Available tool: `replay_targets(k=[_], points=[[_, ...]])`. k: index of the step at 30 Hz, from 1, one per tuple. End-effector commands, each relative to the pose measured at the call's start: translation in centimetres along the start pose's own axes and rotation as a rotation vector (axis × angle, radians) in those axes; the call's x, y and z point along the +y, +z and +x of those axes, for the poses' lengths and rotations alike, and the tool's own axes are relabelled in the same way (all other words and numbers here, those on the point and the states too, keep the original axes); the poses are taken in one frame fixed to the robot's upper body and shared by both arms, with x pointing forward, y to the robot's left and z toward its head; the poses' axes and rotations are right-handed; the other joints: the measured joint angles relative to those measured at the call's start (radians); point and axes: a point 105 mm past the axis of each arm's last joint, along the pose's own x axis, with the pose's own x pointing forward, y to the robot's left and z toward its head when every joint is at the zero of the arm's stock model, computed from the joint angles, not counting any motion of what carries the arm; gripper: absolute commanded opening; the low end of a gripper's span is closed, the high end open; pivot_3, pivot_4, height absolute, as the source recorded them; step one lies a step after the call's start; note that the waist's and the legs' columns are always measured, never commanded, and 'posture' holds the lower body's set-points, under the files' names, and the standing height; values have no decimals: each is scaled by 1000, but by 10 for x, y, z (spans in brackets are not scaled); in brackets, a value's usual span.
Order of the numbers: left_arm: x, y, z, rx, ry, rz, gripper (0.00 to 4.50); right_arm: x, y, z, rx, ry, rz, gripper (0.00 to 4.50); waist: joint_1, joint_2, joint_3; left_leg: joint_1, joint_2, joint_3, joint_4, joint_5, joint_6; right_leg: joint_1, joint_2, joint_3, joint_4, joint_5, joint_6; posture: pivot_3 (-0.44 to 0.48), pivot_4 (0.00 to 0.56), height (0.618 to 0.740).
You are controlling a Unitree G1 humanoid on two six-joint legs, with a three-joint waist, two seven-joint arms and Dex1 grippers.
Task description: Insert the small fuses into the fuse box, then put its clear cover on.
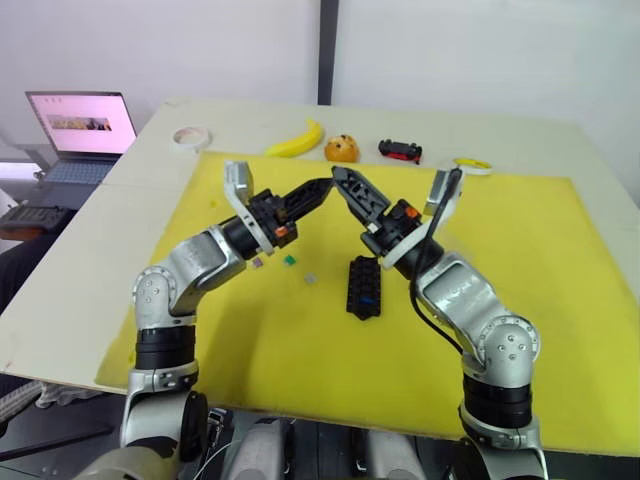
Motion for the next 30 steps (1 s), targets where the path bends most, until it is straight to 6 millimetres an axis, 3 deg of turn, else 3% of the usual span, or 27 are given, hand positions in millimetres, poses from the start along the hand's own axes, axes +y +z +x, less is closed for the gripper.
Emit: replay_targets(k=[1, 19, 22, 26, 30], points=[[-13, -1, 1, 3, -44, 24, 0, 10, 3, 2, -9, 32, -35, 2815, 0, 0, 0, 0, 0, 0, 0, 0, 0, 0, 0, 0, 0, 0, 0, 0, 150, 740], [-14, -4, 3, 5, -46, 19, 0, 7, 8, 2, -46, 14, -52, 2815, 0, 0, 0, 0, 0, 0, 0, 0, 0, 0, 0, 0, 0, 0, 0, 0, 150, 740], [-14, -5, 3, 7, -45, 20, 0, 7, 8, 2, -47, 12, -51, 1980, 0, 0, 0, 0, 0, 0, 0, 0, 0, 0, 0, 0, 0, 0, 0, 0, 150, 740], [-13, -6, 3, 9, -41, 21, 0, 9, 8, 2, -49, 22, -48, 63, 0, 0, 0, 0, 0, 0, 0, 0, 0, 0, 0, 0, 0, 0, 0, 0, 150, 740], [-12, -6, 2, 7, -33, 17, 0, 12, 8, 1, -51, 38, -47, 63, 0, 0, 0, 0, 0, 0, 0, 0, 0, 0, 0, 0, 0, 0, 0, 0, 150, 740]])
